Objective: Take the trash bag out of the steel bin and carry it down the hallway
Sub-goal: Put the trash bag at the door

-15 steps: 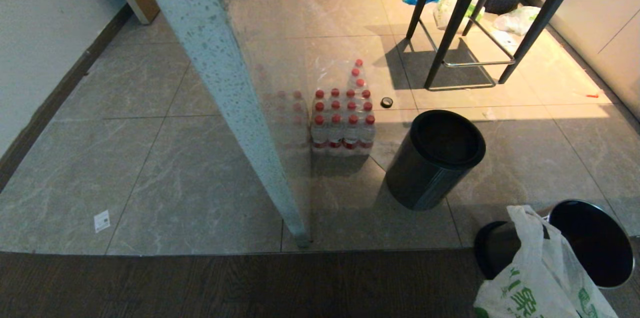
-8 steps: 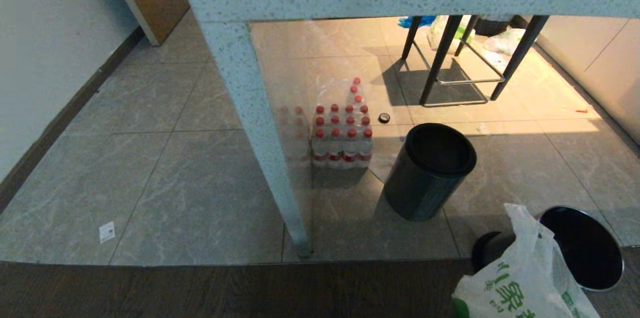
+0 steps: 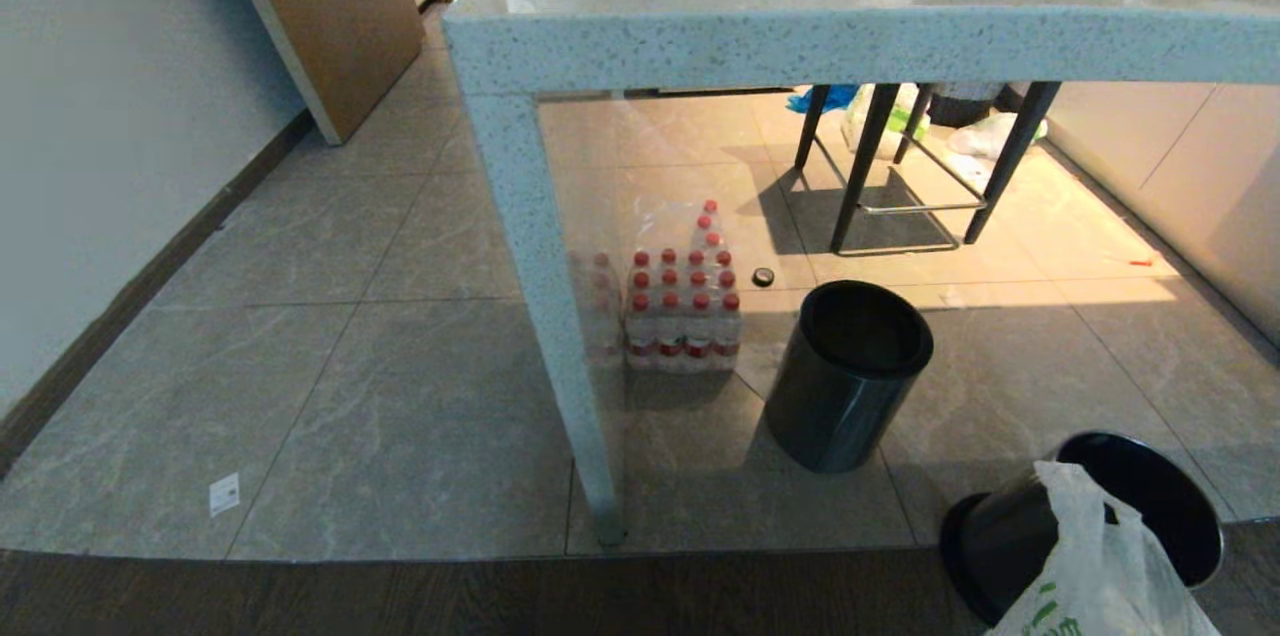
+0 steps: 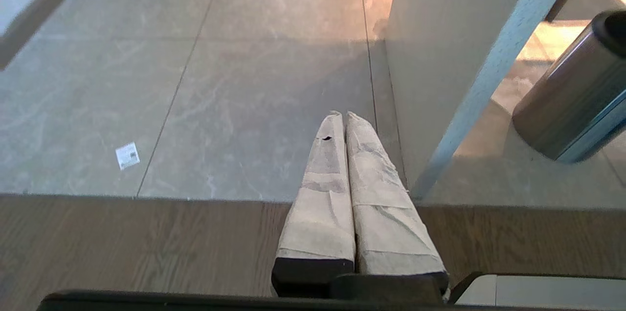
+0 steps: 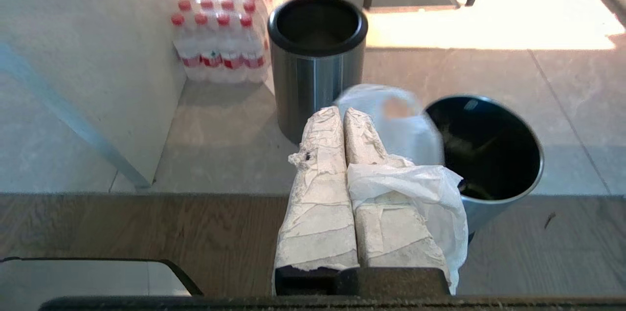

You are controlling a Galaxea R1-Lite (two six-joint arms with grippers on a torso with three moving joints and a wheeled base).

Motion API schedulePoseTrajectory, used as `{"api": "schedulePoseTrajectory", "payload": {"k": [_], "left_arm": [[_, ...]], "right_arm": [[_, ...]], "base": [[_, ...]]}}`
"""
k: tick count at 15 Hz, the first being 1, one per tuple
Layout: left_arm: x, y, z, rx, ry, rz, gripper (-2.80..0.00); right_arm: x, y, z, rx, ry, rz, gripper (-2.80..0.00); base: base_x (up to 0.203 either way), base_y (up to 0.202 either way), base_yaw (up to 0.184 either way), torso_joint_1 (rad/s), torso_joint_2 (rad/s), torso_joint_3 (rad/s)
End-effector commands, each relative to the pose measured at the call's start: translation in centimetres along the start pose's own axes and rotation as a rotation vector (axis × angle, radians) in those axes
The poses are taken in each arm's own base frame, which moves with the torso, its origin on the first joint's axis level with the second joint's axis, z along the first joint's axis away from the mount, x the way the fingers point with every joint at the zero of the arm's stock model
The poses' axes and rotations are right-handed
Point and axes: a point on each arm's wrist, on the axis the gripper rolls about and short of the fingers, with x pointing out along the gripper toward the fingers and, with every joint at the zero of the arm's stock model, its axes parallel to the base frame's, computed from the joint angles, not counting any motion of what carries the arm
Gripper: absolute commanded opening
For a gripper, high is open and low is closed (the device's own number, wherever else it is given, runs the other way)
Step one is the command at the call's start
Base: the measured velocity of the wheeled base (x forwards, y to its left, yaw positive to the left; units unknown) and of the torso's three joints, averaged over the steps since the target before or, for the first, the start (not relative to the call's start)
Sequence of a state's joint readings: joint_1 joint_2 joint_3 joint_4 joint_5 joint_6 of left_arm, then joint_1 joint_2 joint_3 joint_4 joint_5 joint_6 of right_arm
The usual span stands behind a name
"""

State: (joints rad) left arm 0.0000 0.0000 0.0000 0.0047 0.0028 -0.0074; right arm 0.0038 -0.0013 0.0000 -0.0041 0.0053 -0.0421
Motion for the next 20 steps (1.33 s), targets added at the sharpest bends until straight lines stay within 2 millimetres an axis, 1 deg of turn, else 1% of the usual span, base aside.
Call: {"api": "schedulePoseTrajectory", "payload": {"k": [1,17,20], "left_arm": [[0.0,0.0,0.0,0.0,0.0,0.0,-2.8],[0.01,0.0,-0.04,0.0,0.001,0.0,-2.8],[0.0,0.0,0.0,0.004,0.0,0.0,-2.8]], "right_arm": [[0.01,0.0,0.01,-0.001,0.001,0.002,-2.8],[0.01,0.0,0.01,-0.001,0.001,0.002,-2.8],[0.01,0.0,0.01,-0.001,0.001,0.002,-2.8]], "base": [[0.0,0.0,0.0,0.003,0.0,0.2],[0.0,0.0,0.0,0.003,0.0,0.204],[0.0,0.0,0.0,0.003,0.0,0.11]]}}
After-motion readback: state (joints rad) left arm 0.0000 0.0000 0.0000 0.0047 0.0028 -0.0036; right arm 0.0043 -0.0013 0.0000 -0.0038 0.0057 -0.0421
